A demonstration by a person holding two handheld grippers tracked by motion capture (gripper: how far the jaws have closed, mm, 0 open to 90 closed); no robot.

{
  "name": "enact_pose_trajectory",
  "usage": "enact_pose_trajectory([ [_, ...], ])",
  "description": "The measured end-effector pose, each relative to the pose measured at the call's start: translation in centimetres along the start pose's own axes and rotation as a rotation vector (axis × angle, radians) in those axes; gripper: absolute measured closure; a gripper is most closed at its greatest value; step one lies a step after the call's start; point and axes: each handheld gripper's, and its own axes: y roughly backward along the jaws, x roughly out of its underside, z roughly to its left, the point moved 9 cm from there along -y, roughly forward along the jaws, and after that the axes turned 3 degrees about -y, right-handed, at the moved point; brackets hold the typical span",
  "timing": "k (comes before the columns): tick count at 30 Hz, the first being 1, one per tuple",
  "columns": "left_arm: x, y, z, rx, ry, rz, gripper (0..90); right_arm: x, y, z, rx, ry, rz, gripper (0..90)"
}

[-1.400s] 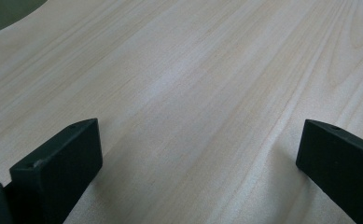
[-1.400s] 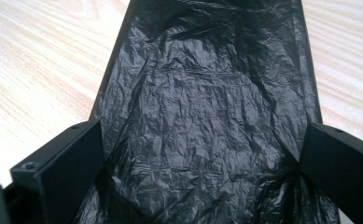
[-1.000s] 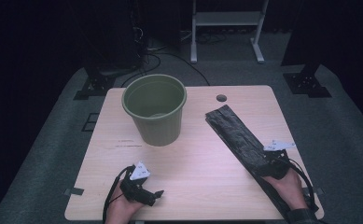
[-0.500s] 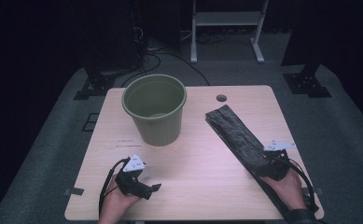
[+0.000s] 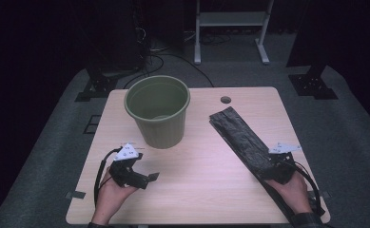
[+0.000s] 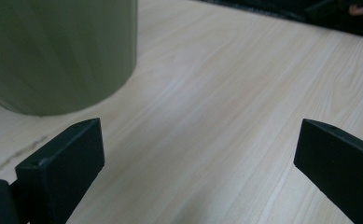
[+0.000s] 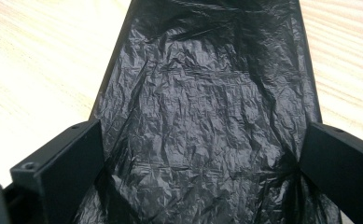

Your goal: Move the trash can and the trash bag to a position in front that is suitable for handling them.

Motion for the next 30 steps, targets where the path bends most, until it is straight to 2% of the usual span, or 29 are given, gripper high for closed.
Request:
enact_pose_trajectory([
  [12, -3.2, 2.2, 2.8, -0.035, 0.017, -0.038, 0.0, 0.0, 0.0, 0.0, -0.001, 0.001, 0.0, 0.0],
  [30, -9.1, 5.0, 7.5, -0.085, 0.037, -0.103, 0.0, 0.0, 0.0, 0.0, -0.001, 0.001, 0.0, 0.0],
])
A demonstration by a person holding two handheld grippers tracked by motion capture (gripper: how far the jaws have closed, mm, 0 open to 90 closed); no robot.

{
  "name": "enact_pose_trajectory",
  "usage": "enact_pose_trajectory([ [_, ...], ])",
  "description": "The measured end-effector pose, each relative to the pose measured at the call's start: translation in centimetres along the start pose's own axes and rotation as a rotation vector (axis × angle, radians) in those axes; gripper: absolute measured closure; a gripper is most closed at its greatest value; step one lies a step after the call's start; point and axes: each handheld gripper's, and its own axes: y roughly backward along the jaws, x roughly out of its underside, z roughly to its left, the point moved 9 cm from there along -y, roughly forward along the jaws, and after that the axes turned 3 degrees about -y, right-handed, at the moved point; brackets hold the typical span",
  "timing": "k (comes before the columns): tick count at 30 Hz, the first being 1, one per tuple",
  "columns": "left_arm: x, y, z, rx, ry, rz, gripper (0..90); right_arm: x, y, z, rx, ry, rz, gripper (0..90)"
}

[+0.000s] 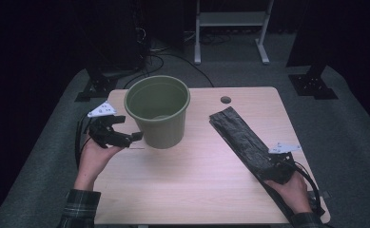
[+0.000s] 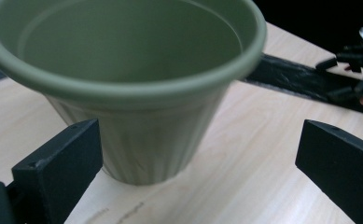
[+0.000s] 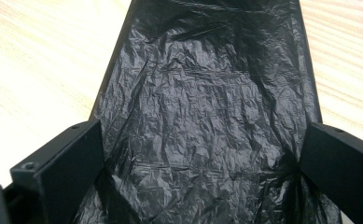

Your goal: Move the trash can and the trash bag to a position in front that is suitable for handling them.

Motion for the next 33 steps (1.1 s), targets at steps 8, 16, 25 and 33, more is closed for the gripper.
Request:
enact_pose_trajectory([
  [8, -2.2, -0.4, 2.3, -0.005, 0.015, -0.011, 0.0, 0.0, 0.0, 0.0, 0.0, 0.0, 0.0, 0.0],
  [16, -2.7, -1.5, 5.0, -0.037, 0.029, 0.004, 0.0, 0.0, 0.0, 0.0, 0.0, -0.002, 0.0, 0.0],
  [25, -2.0, -3.4, 6.9, -0.024, 0.069, 0.021, 0.0, 0.0, 0.0, 0.0, 0.0, 0.0, -0.001, 0.0],
  [33, -2.0, -4.6, 7.3, -0.038, 0.063, 0.032, 0.0, 0.0, 0.0, 0.0, 0.0, 0.0, 0.0, 0.0],
])
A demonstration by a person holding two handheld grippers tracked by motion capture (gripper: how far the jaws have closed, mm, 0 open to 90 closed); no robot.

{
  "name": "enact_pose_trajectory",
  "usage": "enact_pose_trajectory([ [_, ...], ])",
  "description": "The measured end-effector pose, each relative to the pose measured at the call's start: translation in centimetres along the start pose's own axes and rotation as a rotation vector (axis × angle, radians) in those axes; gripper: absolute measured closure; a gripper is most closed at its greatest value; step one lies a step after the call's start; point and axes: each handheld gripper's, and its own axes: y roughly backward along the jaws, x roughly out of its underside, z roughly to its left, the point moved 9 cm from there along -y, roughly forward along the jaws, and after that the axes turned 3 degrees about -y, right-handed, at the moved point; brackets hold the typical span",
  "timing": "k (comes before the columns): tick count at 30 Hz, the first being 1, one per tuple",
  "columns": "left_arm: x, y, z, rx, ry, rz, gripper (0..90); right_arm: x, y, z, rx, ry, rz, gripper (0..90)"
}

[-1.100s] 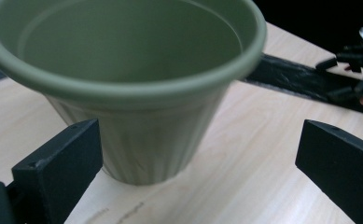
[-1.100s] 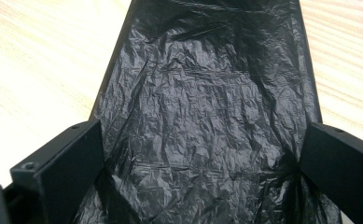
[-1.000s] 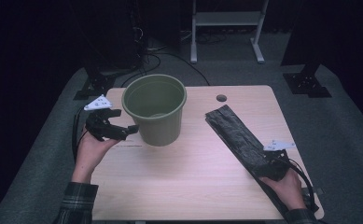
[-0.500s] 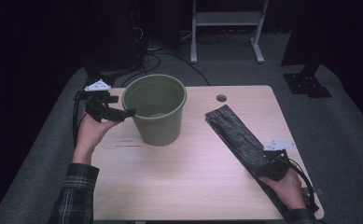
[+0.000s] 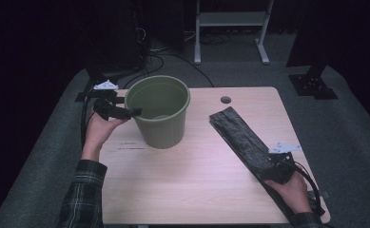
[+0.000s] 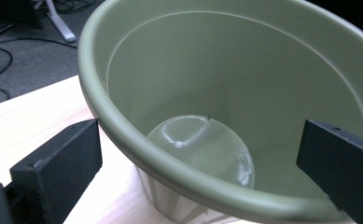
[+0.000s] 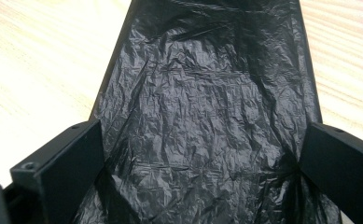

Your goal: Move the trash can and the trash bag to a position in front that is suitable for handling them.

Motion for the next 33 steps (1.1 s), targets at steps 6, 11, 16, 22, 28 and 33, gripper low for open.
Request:
enact_pose_trajectory([
  [6, 0.0, -0.8, 0.0, 0.011, 0.007, 0.013, 0.0, 0.0, 0.0, 0.0, 0.0, 0.0, 0.0, 0.0],
  [11, 0.0, -1.1, -0.7, 0.024, -0.002, 0.016, 0.0, 0.0, 0.0, 0.0, 0.0, -0.001, 0.001, 0.0],
  [16, -0.1, -1.3, -1.8, 0.048, -0.016, 0.016, 0.0, 0.0, 0.0, 0.0, 0.0, 0.0, 0.0, 0.0],
  [22, -0.1, -1.5, -3.0, 0.084, -0.025, 0.012, 0.0, 0.0, 0.0, 0.0, 0.0, 0.0, 0.0, 0.0],
  [28, 0.0, -1.5, -4.1, 0.104, -0.035, 0.012, 0.0, 0.0, 0.0, 0.0, 0.001, 0.0, -0.001, 0.0],
  [33, 0.1, -1.4, -5.4, 0.126, -0.056, 0.016, 0.0, 0.0, 0.0, 0.0, 0.001, -0.001, 0.0, 0.0],
])
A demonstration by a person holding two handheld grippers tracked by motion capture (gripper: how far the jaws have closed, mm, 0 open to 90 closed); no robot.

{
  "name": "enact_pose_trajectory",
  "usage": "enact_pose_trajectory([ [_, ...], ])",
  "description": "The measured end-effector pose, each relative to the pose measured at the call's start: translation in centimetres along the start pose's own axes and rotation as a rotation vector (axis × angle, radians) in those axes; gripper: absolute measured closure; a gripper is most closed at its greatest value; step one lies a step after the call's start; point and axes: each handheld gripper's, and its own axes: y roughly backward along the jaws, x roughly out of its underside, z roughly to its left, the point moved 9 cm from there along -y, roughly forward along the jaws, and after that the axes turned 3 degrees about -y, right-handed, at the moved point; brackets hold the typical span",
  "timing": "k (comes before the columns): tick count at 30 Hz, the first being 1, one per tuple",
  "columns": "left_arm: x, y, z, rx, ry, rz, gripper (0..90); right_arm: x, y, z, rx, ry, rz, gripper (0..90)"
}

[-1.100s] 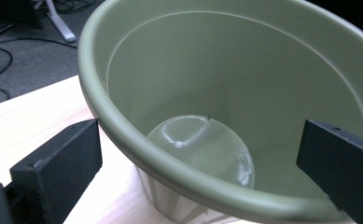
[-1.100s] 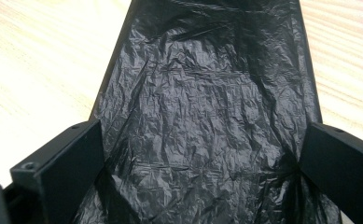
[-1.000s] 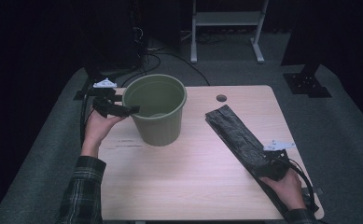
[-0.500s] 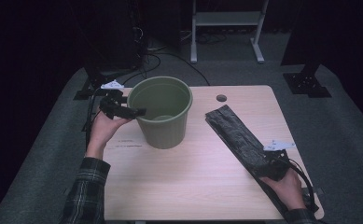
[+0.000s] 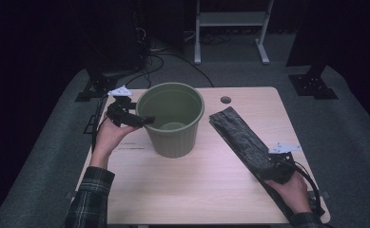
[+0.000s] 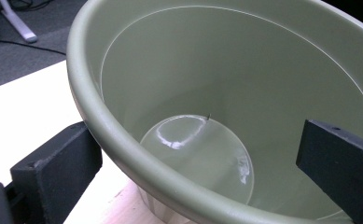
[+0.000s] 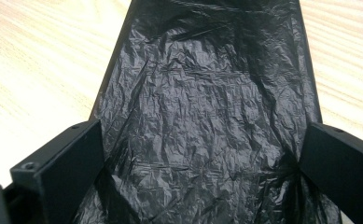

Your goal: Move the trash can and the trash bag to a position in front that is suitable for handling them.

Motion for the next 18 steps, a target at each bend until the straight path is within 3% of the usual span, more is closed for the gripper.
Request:
enact_pose_trajectory([
  [18, 0.6, 0.2, -4.9, 0.06, -0.051, 0.011, 0.0, 0.0, 0.0, 0.0, 0.0, 0.0, 0.0, 0.0],
])
